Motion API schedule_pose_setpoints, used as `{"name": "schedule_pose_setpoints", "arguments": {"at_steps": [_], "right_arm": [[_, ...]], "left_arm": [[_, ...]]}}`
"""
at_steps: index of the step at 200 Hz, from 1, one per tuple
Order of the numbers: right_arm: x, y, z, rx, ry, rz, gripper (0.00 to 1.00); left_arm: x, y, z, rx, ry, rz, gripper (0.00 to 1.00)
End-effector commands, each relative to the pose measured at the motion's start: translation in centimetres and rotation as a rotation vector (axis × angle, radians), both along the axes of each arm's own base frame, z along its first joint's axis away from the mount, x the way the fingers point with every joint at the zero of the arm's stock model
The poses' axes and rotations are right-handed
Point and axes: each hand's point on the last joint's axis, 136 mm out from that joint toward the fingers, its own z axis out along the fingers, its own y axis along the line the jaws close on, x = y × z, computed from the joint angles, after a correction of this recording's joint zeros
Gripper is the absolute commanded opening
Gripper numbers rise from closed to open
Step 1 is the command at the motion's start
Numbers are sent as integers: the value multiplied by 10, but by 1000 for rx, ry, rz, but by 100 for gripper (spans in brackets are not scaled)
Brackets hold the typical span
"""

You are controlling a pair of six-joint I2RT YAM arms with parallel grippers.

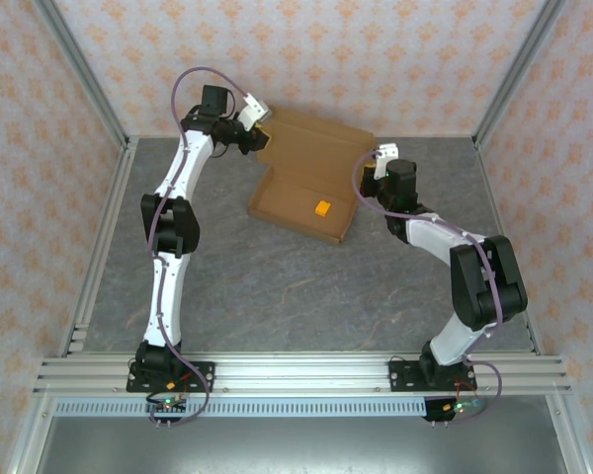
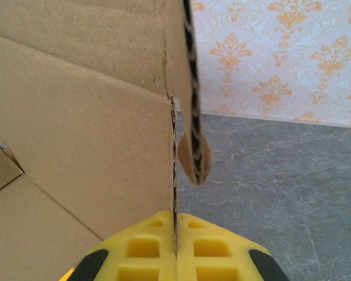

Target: Fold the paper box

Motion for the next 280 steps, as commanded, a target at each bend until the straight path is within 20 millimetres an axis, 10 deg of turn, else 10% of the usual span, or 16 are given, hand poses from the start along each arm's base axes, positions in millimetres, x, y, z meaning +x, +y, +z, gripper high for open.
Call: {"name": "schedule_pose_setpoints", "arguments": {"at_steps": [1,107,280], "right_arm": [[6,-1,17,-14,-33,-15,0],[22,-5,37,-51,-182,-101,0],[28,5,13,49,-172,-176,0]], "left_arm": [[-1,8,18,25,-21,33,13],[-20,18,69,-85,-233,357,0],[-79,29,37,-186,-308,915,0]]}}
